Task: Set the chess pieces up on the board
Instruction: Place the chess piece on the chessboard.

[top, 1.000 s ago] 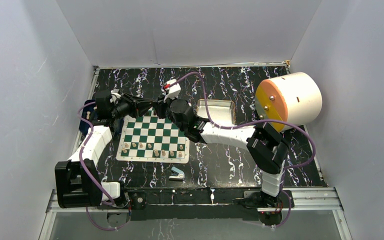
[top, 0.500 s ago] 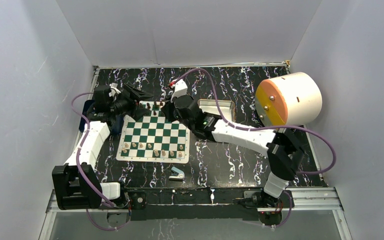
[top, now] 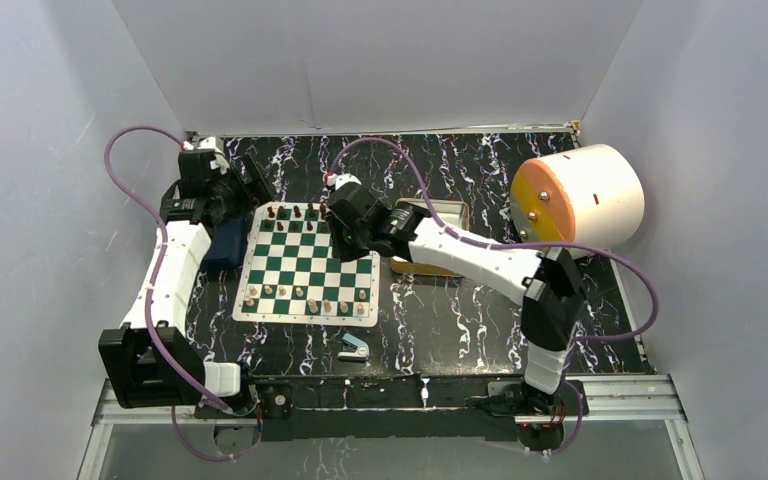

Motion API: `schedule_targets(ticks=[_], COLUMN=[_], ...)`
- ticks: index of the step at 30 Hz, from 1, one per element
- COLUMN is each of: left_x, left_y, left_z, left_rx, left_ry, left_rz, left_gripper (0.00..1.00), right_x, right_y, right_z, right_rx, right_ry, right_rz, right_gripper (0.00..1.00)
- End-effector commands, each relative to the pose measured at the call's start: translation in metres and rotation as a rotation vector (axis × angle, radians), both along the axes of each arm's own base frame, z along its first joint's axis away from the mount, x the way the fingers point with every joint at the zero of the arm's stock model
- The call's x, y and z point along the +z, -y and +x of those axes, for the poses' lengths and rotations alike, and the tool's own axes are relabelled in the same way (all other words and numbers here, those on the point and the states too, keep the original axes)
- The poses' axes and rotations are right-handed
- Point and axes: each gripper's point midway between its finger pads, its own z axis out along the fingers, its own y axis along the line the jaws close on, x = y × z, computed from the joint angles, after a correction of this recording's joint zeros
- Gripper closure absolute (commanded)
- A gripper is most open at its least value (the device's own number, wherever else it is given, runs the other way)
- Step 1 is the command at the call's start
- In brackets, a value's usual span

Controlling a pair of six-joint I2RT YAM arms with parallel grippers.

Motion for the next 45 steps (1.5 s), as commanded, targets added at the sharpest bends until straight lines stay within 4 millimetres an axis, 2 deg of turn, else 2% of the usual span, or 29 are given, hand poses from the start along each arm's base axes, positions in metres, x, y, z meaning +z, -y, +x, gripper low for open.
schedule_targets(ticks=[1,7,12,17,29,45], left_x=[0.009,-0.001,-0.01,-0.011,-0.013,-0.011], left_y=[-0.046,-0.057,-0.074,-0.074,-0.074,-0.074], left_z=[-0.02,-0.036,-0.041,-0.041,-0.042,-0.042], left_rx=[0.084,0.162,0.252,0.258,0.264,0.262], left_ry=[0.042,0.022,0.001,0.0,-0.003,0.0], left_rz=[0.267,0.288,0.334,0.331,0.329,0.324], left_gripper=[0.08,0.07,0.07,0.07,0.07,0.06], right_x=[-0.026,-0.053,-0.073,-0.092,-0.114,-0.129], right_y=[0.004,0.004,0.004,0.005,-0.004,-0.007], right_z=[-0.023,-0.027,-0.029,-0.027,-0.024,-0.022], right_rx=[0.037,0.036,0.031,0.022,0.031,0.032], right_ry=[-0.165,-0.214,-0.243,-0.253,-0.269,-0.287], right_rz=[-0.13,-0.219,-0.251,-0.287,-0.316,-0.34], right_gripper=[1.0,0.96,0.95,0.94,0.92,0.89])
